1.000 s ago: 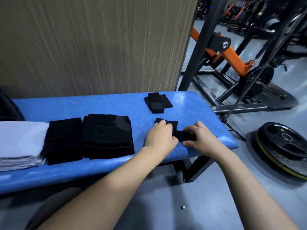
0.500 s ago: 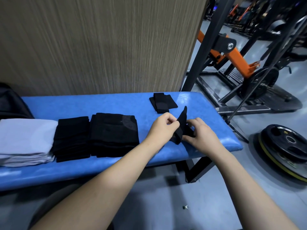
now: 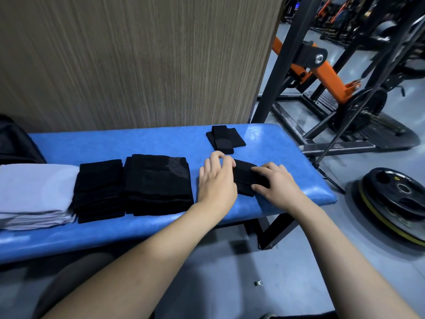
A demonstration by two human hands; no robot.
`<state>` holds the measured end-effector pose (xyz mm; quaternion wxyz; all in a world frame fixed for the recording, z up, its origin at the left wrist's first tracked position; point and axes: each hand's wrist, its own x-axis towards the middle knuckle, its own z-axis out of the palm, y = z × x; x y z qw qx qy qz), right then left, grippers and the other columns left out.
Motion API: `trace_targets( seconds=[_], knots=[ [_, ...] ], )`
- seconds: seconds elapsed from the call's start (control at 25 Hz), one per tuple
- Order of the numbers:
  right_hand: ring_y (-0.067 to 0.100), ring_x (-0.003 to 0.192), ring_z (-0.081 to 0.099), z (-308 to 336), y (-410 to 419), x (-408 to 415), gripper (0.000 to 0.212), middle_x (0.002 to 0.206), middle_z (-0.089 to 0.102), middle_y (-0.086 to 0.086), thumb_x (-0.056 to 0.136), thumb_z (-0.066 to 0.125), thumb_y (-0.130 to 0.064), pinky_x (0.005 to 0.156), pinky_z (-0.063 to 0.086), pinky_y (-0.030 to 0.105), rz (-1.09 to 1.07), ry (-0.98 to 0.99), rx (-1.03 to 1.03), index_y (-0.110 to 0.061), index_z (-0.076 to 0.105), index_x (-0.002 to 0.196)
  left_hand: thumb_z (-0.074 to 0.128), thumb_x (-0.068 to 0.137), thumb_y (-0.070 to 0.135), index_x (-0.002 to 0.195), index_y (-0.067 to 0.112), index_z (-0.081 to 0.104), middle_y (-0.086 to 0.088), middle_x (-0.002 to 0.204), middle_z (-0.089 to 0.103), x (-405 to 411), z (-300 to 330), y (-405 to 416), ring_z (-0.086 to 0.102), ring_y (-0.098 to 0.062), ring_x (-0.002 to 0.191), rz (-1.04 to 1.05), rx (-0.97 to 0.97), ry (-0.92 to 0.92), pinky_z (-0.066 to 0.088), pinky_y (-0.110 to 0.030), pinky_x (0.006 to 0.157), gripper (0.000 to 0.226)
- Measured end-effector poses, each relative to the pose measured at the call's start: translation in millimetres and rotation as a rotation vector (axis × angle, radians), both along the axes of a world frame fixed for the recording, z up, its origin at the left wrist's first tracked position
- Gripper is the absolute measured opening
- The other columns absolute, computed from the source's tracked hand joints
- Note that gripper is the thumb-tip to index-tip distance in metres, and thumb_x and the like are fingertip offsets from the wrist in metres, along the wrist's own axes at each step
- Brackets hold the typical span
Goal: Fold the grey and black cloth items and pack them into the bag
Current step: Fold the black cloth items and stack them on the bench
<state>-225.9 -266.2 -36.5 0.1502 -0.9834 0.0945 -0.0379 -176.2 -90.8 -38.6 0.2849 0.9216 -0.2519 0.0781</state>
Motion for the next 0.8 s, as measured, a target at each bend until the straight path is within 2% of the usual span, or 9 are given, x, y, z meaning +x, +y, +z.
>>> trace_targets(
  seconds=[0.08, 0.16, 0.28, 0.36, 0.44, 0.64, 0.8],
  knots=[
    [0.024, 0.113, 0.046, 2, 0, -1, 0.047, 0.122, 0.054, -0.001, 0.090, 0.069, -0.027, 0.102, 0.038, 0.037, 0.000, -0.027, 0.068, -0.024, 0.056, 0.135, 0.053, 0.087, 0.009, 0.108, 0.020, 0.048, 0.003, 0.116, 0.041, 0, -3, -1, 0.043, -0.021, 0.104, -0.066, 0.028, -0.050, 0.035, -0.033, 0.094, 0.025],
    [0.024, 0.113, 0.048, 4, -2, -3, 0.041, 0.118, 0.056, 0.000, 0.088, 0.068, -0.020, 0.100, 0.040, 0.036, -0.015, -0.075, 0.087, -0.022, 0.061, 0.128, 0.055, 0.093, 0.026, 0.110, 0.019, 0.050, 0.004, 0.112, 0.045, -2, -8, -5, 0.045, -0.020, 0.104, -0.128, 0.027, -0.053, 0.036, -0.032, 0.094, 0.018],
    [0.027, 0.113, 0.048, 7, -9, -6, 0.040, 0.116, 0.055, 0.002, 0.085, 0.067, -0.020, 0.098, 0.039, 0.039, -0.075, -0.058, 0.003, -0.022, 0.062, 0.124, 0.060, 0.085, 0.057, 0.111, 0.020, 0.051, 0.004, 0.112, 0.045, -5, -15, -14, 0.043, -0.018, 0.105, -0.132, 0.107, -0.051, 0.036, -0.031, 0.091, 0.046],
    [0.027, 0.111, 0.045, 7, -11, -8, 0.042, 0.117, 0.053, 0.002, 0.084, 0.067, -0.023, 0.097, 0.040, 0.040, -0.107, 0.007, -0.014, -0.022, 0.062, 0.125, 0.060, 0.076, 0.070, 0.107, 0.023, 0.050, 0.005, 0.110, 0.042, -6, -16, -20, 0.040, -0.018, 0.103, -0.096, 0.163, -0.058, 0.036, -0.033, 0.087, 0.057],
    [0.028, 0.110, 0.044, 6, -10, -9, 0.043, 0.118, 0.051, 0.002, 0.084, 0.066, -0.025, 0.097, 0.041, 0.040, -0.115, 0.041, -0.007, -0.022, 0.061, 0.127, 0.061, 0.075, 0.069, 0.103, 0.024, 0.048, 0.005, 0.109, 0.041, -6, -15, -23, 0.040, -0.019, 0.102, -0.077, 0.179, -0.067, 0.038, -0.035, 0.086, 0.054],
    [0.027, 0.104, 0.045, 9, -7, -8, 0.048, 0.117, 0.051, -0.001, 0.082, 0.068, -0.032, 0.097, 0.041, 0.039, -0.114, 0.045, 0.000, -0.025, 0.058, 0.129, 0.053, 0.091, 0.044, 0.098, 0.019, 0.051, -0.001, 0.106, 0.047, -6, -8, -20, 0.046, -0.023, 0.102, -0.092, 0.125, -0.101, 0.043, -0.037, 0.078, 0.027],
    [0.026, 0.111, 0.049, 11, 1, -4, 0.054, 0.118, 0.056, 0.000, 0.082, 0.073, -0.040, 0.099, 0.041, 0.039, -0.100, 0.004, 0.039, -0.023, 0.057, 0.131, 0.050, 0.096, 0.036, 0.089, 0.017, 0.050, 0.003, 0.093, 0.054, -2, 2, -11, 0.050, -0.021, 0.092, -0.070, -0.014, 0.042, 0.039, -0.034, 0.068, 0.020]
  ],
)
